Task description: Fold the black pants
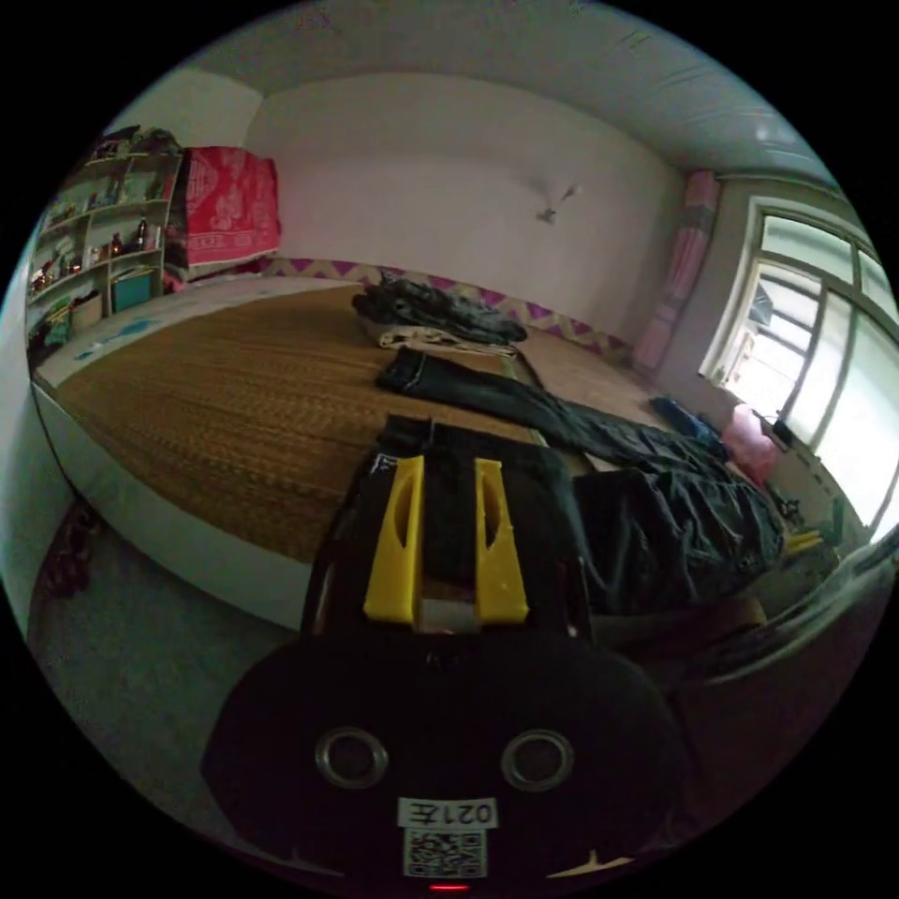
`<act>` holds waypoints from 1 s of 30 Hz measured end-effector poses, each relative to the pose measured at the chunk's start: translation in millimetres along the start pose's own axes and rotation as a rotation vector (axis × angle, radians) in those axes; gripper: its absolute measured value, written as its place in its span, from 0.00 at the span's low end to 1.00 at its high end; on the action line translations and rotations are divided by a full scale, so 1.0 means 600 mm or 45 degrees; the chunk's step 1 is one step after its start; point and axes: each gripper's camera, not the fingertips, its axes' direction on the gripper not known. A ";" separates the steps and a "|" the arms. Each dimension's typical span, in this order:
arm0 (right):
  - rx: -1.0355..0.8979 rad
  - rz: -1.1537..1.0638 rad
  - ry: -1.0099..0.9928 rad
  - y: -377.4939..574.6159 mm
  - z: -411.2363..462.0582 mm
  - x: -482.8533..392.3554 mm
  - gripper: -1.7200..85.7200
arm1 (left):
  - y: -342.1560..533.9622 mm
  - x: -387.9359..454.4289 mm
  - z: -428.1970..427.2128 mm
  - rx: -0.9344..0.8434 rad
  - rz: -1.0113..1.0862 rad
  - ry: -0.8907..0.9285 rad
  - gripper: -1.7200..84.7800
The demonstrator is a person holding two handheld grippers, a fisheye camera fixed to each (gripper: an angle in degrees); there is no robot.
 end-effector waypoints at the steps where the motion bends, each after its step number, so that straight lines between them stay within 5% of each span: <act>1: 0.054 -0.004 -0.030 -0.001 -0.015 0.005 0.09 | -0.008 -0.001 0.015 -0.038 -0.004 -0.029 0.09; 5: 0.433 0.133 -0.085 -0.010 -0.085 0.065 0.07 | -0.053 0.013 0.097 -0.230 0.067 -0.322 0.02; 11: 0.403 0.150 0.000 -0.090 -0.043 0.117 0.07 | -0.112 0.026 0.187 -0.373 0.127 -0.526 0.01; 17: 0.320 0.178 0.071 -0.188 0.010 0.185 0.08 | -0.126 0.010 0.201 -0.379 -0.029 -0.383 0.01; 22: 0.300 0.405 0.243 -0.190 0.010 0.283 0.08 | -0.131 0.088 0.171 -0.175 0.100 -0.149 0.01; 26: 0.193 0.494 0.377 -0.235 0.041 0.383 0.09 | -0.172 0.162 0.265 -0.348 0.202 0.026 0.03; 30: 0.094 0.534 0.298 -0.308 0.096 0.502 0.07 | -0.211 0.226 0.394 -0.623 0.367 -0.039 0.09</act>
